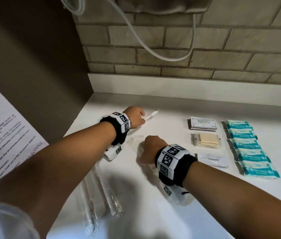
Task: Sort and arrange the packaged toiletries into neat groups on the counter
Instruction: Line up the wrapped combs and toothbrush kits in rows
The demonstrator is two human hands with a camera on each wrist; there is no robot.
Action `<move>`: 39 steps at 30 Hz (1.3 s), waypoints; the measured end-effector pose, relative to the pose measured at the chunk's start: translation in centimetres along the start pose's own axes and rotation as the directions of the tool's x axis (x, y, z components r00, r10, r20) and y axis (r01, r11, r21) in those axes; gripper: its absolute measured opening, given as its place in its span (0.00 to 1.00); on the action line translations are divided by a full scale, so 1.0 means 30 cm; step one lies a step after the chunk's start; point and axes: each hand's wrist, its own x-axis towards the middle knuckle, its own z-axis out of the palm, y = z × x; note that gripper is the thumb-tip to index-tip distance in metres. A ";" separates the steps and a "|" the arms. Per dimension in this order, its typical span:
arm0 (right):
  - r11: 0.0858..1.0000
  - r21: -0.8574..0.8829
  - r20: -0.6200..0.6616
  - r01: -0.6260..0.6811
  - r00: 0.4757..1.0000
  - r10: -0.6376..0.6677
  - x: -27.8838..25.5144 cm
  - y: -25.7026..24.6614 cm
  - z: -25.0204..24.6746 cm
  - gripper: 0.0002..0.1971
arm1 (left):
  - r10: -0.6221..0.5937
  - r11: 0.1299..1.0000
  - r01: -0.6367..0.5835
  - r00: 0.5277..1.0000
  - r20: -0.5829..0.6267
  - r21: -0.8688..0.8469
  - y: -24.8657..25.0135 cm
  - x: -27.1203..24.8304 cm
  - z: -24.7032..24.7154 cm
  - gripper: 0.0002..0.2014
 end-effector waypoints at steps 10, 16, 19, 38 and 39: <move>0.990 0.001 -0.064 -0.140 0.988 0.140 0.045 0.010 0.036 0.15 | -0.057 0.998 0.057 0.998 -0.039 0.002 -0.161 -0.056 -0.119 0.12; 0.993 0.020 -0.108 -0.118 0.987 0.120 0.062 -0.001 0.051 0.15 | -0.045 0.965 0.031 0.998 0.047 0.259 -0.218 -0.046 -0.059 0.11; 0.992 0.036 -0.097 -0.122 0.987 0.125 0.068 0.006 0.043 0.13 | -0.038 0.968 0.032 0.999 0.021 0.247 -0.216 -0.059 -0.074 0.08; 0.998 0.059 -0.067 0.020 0.998 -0.016 0.101 -0.210 0.032 0.27 | -0.315 0.949 0.304 0.930 -0.189 -0.083 -0.341 -0.584 -0.132 0.25; 0.997 -0.064 -0.039 0.044 0.998 -0.046 0.089 -0.219 0.018 0.31 | -0.336 0.942 0.332 0.929 -0.159 -0.047 -0.339 -0.608 -0.107 0.27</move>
